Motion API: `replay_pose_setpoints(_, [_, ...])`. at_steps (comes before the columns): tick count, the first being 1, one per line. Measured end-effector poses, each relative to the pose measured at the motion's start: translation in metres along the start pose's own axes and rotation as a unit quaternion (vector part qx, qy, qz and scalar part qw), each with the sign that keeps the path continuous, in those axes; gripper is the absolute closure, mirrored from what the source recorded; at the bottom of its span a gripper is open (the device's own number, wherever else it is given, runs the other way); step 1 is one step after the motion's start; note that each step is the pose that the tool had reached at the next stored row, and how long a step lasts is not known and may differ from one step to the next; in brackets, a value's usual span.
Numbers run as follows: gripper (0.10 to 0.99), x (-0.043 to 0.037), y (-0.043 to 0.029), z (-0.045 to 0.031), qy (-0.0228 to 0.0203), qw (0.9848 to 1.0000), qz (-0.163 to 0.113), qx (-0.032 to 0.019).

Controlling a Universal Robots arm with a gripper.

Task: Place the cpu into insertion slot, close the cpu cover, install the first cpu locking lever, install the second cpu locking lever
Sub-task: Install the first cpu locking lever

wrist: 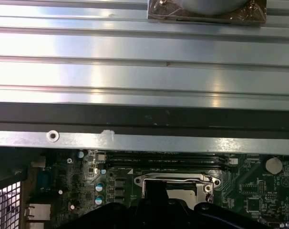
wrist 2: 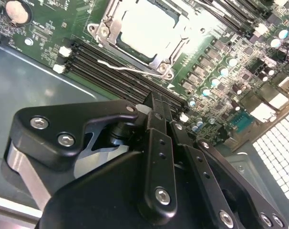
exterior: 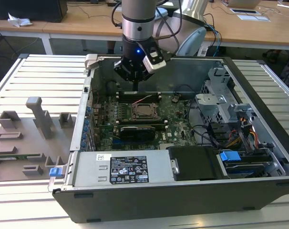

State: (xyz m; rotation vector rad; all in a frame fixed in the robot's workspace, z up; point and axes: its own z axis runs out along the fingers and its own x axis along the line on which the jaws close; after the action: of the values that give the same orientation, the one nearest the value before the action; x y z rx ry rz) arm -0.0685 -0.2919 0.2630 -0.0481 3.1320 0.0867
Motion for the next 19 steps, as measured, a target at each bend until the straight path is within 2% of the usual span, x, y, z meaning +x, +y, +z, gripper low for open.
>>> replay_pose_setpoints(10, [0.976,-0.0008,0.0,0.0008,-0.0001,1.0,0.0,-0.0001])
replay_pose_setpoints(19, [0.976,-0.0007,-0.0004,0.0067,0.0,1.0,0.0,0.0])
